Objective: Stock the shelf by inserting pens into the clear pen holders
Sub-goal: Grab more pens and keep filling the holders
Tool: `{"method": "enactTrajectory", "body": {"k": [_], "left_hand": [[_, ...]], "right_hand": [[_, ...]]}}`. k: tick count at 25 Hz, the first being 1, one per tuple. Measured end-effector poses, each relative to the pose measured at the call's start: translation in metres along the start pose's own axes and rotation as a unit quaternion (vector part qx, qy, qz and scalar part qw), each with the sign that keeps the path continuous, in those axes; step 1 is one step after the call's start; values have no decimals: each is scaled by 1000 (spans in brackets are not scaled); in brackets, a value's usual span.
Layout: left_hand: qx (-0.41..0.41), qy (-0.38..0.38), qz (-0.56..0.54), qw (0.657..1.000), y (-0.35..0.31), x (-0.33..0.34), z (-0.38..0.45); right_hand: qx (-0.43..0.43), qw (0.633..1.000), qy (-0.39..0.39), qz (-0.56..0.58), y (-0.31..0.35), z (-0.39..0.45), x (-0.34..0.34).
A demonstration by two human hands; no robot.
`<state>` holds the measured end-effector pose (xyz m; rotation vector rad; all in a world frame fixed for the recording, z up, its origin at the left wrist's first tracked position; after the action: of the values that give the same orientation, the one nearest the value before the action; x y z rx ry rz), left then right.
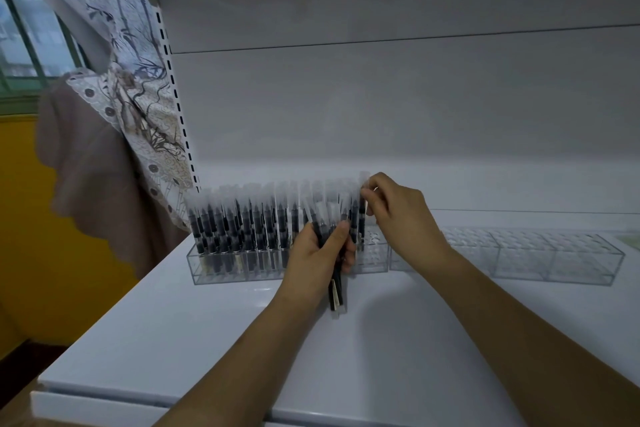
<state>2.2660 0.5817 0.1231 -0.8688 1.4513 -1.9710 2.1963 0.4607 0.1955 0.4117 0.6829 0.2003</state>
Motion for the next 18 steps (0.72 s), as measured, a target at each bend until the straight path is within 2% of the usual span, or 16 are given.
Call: {"method": "enactTrajectory", "body": {"k": [2, 4, 7, 9, 12, 13, 15, 18], "left_hand": [[3, 1, 0, 1000, -1, 0, 0], [8, 0, 1, 1000, -2, 0, 0], [12, 0, -2, 1000, -4, 1, -3], [12, 3, -14, 1000, -5, 2, -4], [20, 17, -14, 1000, -8, 5, -5], [20, 17, -12, 1000, -9, 5, -6], [11, 11, -28, 999, -5, 4, -5], [8, -16, -46, 999, -1, -2, -3]], "right_hand": [[-15, 998, 26, -51, 3, -1, 10], [7, 997, 37, -71, -5, -3, 11], [46, 996, -18, -77, -8, -9, -11], [53, 998, -38, -11, 0, -12, -20], [56, 992, 50, 106, 16, -18, 4], [55, 990, 56, 121, 19, -19, 8], [74, 985, 0, 158, 14, -17, -3], [123, 940, -167, 270, -5, -20, -49]]}}
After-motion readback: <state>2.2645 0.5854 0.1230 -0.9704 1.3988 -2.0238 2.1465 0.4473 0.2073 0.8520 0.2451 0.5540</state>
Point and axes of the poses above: each hand's wrist, its own z-axis towards the middle knuckle, its own x-axis out of the palm, y = z × x, the point moved 10 cm from there along z, towards the middle knuckle, and after that the axes turned 3 degrees about -x, right-handed, at the moved point
